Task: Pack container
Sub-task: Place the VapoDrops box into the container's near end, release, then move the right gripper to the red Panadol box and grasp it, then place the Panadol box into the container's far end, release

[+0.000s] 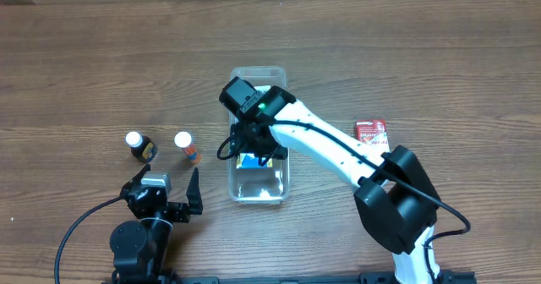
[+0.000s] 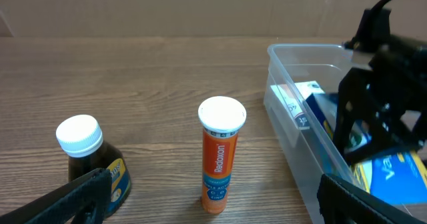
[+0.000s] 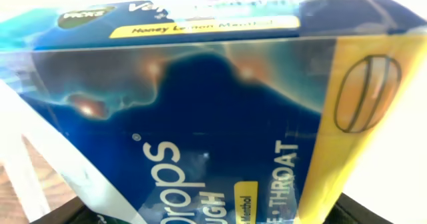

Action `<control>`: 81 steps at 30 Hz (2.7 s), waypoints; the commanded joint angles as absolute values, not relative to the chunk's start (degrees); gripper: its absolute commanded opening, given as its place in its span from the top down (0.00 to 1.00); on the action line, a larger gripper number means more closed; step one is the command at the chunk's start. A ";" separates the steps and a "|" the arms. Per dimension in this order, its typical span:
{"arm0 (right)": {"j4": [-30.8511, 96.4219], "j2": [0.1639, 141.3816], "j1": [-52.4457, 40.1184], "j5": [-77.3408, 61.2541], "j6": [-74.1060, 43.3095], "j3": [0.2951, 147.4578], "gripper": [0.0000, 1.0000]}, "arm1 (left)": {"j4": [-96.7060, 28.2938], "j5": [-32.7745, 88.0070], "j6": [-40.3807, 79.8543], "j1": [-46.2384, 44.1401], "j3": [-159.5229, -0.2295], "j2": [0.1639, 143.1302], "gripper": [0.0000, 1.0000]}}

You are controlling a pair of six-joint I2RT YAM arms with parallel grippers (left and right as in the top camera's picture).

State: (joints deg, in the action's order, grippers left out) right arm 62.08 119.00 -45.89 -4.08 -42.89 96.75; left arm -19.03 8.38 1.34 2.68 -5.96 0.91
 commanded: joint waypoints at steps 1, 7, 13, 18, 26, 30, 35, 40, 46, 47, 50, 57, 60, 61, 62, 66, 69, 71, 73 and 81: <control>63.18 119.17 -46.57 -6.20 -44.21 97.47 0.19 | -18.98 8.60 1.72 2.94 -5.78 0.40 0.00; 62.63 117.25 -45.87 -4.51 -44.80 98.63 0.00 | -18.98 8.60 1.72 2.94 -5.78 0.40 0.00; 62.06 107.63 -41.98 1.32 -43.07 104.38 0.00 | -18.98 8.60 1.72 2.94 -5.78 0.43 0.00; 69.43 100.66 -26.74 1.23 -39.79 105.34 0.00 | -18.98 8.60 1.72 2.94 -5.78 0.43 0.00; 75.33 107.00 -10.02 1.23 -12.78 91.96 0.00 | -18.98 8.60 1.72 2.94 -5.78 0.40 0.00; 69.14 108.86 -8.32 1.43 -7.38 83.15 0.00 | -18.98 8.60 1.72 2.94 -5.78 0.43 0.00; 60.90 111.07 -6.94 1.23 -6.57 75.59 0.00 | -18.98 8.60 1.72 2.94 -5.76 0.43 0.00; 57.56 112.01 -6.90 0.80 -8.99 74.28 0.00 | -18.98 8.60 1.72 2.94 -5.78 0.43 0.00; 58.17 111.87 -6.90 -2.76 -14.39 75.77 0.22 | -18.98 8.60 1.72 2.94 -5.78 0.40 0.00; 60.05 111.59 -6.90 -2.81 -15.18 77.10 0.25 | -19.00 8.60 1.72 2.94 -5.78 0.40 0.00; 68.73 108.73 -7.44 -6.66 -15.29 85.54 0.32 | -18.98 8.60 1.72 2.94 -5.78 0.40 0.00; 70.83 100.12 -24.82 -9.69 -23.38 107.66 0.33 | -18.98 8.60 1.72 2.94 -5.78 0.40 0.00; 65.17 102.87 -33.98 -0.91 -29.69 107.15 0.32 | -18.98 8.60 1.72 2.94 -5.76 0.40 0.00; 64.58 104.66 -35.81 1.02 -31.16 107.11 0.32 | -18.98 8.60 1.72 2.94 -5.78 0.40 0.00; 63.88 106.52 -37.06 1.41 -31.83 107.11 0.32 | -18.98 8.60 1.72 2.94 -5.78 0.40 0.00; 59.53 115.63 -39.48 1.43 -33.08 107.11 0.33 | -18.98 8.60 1.72 2.94 -5.76 0.40 0.00; 55.53 120.40 -39.13 1.43 -33.50 107.11 0.33 | -18.98 8.60 1.72 2.94 -5.78 0.40 0.00; 51.81 121.60 -38.81 1.45 -33.01 107.11 0.22 | -18.98 8.60 1.72 2.94 -5.78 0.43 0.00; 50.59 121.36 -38.76 1.45 -32.80 107.50 0.15 | -18.98 8.60 1.72 2.94 -5.78 0.40 0.00; 61.54 110.39 -35.09 3.42 -30.28 118.06 0.00 | -19.00 8.60 1.72 2.94 -5.76 0.40 0.00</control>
